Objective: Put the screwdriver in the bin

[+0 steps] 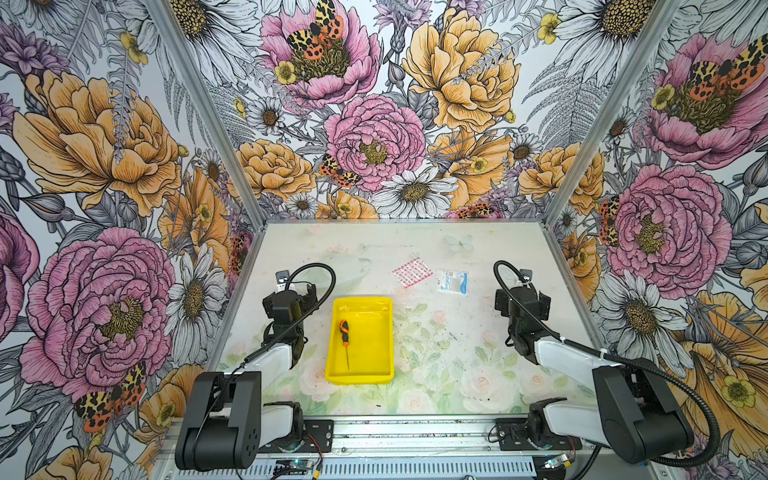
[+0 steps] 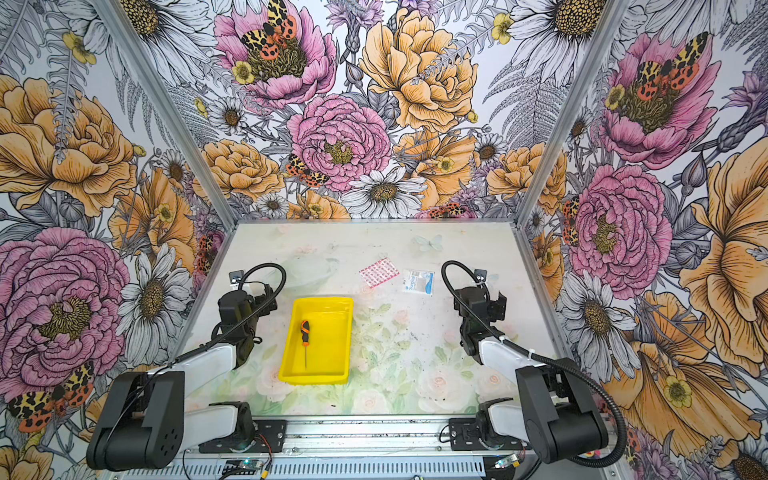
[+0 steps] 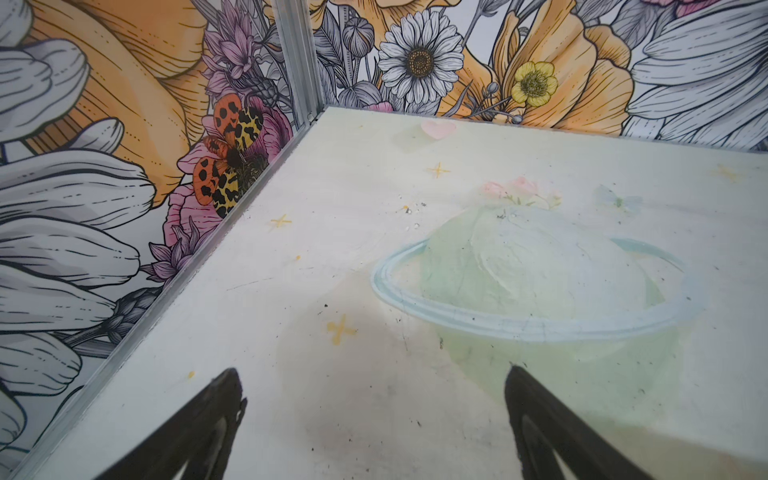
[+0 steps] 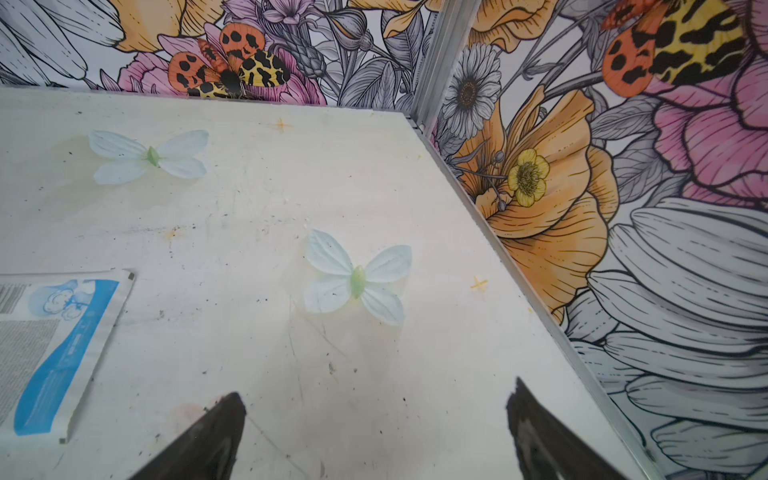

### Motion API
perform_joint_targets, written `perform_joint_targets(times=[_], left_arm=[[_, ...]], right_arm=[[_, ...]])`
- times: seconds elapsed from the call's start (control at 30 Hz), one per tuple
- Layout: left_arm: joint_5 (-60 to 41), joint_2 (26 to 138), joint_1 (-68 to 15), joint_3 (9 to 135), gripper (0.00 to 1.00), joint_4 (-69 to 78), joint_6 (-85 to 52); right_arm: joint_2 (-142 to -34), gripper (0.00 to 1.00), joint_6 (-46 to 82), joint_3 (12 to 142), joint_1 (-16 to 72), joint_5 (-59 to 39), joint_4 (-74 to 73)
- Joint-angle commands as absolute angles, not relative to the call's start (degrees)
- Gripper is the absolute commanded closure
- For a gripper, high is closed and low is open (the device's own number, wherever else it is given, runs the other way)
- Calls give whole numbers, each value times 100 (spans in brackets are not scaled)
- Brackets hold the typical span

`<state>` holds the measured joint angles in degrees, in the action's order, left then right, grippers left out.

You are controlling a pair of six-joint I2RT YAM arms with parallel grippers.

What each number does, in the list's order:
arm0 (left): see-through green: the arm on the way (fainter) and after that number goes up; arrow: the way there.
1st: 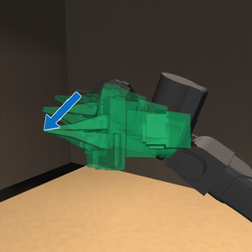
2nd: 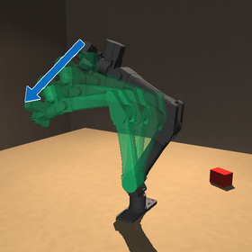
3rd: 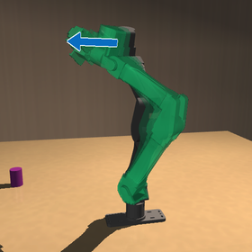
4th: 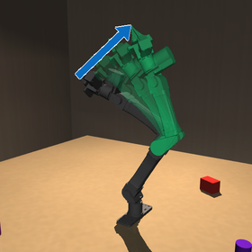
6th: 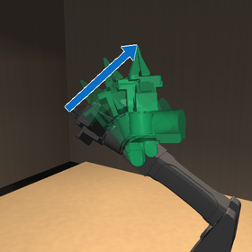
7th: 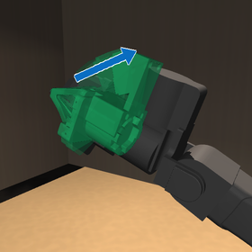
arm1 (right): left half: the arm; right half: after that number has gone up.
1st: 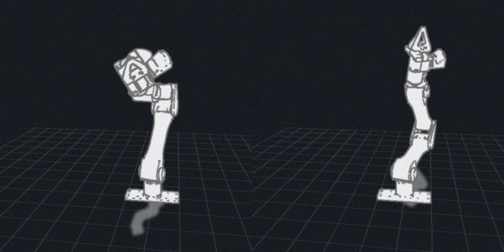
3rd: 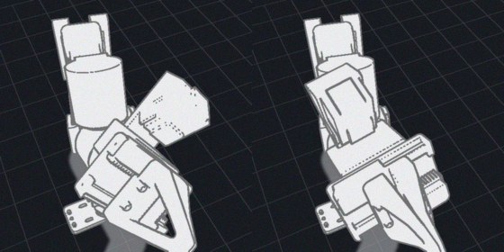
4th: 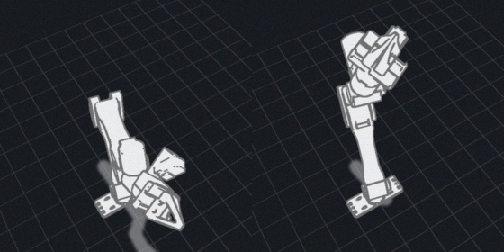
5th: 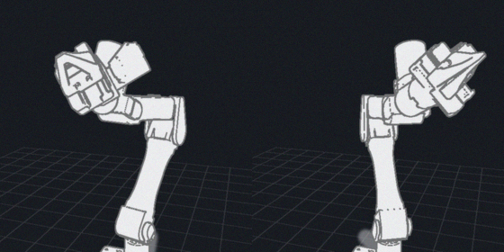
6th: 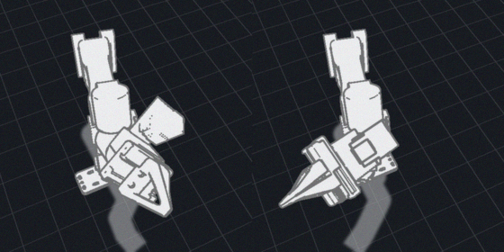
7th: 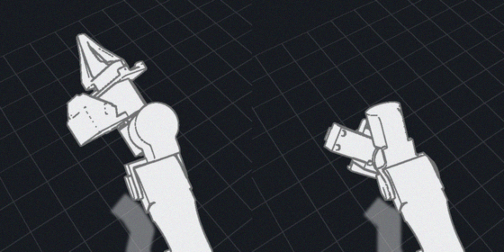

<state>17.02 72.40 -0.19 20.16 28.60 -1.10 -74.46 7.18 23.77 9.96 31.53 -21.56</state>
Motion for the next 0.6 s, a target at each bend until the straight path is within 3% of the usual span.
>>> perform_joint_targets(times=[0.0,0.3,0.5,0.57], left_arm=[[1541,7431,53,2168,2,3577,-183],[1239,8082,7,2413,1,4109,-157],[878,8907,-11,2147,1,5450,17],[1106,8838,-102,2146,1,5328,34]], right_arm=[[-7631,0,532,2558,894,3107,-2732],[-8142,0,795,2835,476,2714,-3134],[-8210,1,615,2829,362,2221,-3332],[-8351,1,521,2536,284,1890,-4074]])
